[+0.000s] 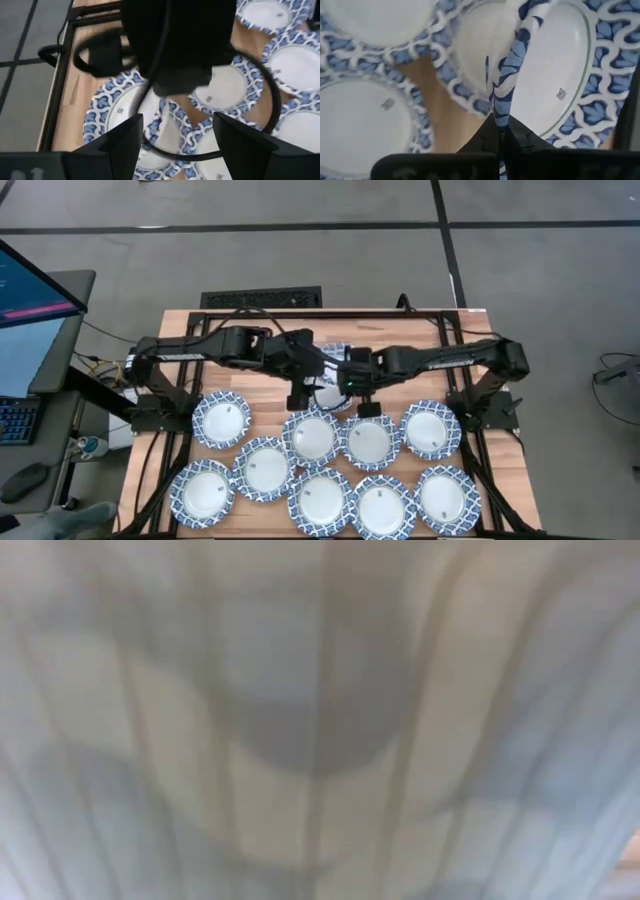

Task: Nest bowls inside each other
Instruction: Stack the white stacked bowls on the white stacked bowls

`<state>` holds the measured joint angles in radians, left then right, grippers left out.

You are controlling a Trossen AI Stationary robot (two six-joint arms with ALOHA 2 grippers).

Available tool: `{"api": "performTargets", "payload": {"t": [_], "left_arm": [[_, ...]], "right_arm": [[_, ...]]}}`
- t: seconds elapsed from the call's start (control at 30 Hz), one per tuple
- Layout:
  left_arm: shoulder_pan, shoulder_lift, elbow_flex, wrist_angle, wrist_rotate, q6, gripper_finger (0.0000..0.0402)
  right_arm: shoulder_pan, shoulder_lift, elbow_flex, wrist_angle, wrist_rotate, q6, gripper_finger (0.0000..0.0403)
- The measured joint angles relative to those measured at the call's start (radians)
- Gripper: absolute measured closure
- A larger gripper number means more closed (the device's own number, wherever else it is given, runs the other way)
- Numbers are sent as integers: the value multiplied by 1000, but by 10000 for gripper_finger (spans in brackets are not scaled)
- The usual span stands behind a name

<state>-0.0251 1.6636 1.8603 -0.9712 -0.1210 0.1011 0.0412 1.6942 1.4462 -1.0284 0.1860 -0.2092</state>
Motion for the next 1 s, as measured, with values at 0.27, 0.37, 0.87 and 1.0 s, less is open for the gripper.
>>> {"api": "performTargets", "payload": {"t": [0.27, 0.37, 0.87, 1.0], "left_arm": [[-66, -27, 0, -57, -83, -58, 166], [-89, -33, 0, -70, -117, -69, 166], [-99, -34, 0, -88, -175, -88, 166], [-100, -34, 0, -86, -175, -88, 166]], "right_arm": [[3, 123, 24, 19, -58, -1, 374], [3, 130, 23, 23, -58, 0, 376], [12, 128, 36, 3, -159, 48, 336], [17, 127, 36, -3, -161, 53, 324]]}}
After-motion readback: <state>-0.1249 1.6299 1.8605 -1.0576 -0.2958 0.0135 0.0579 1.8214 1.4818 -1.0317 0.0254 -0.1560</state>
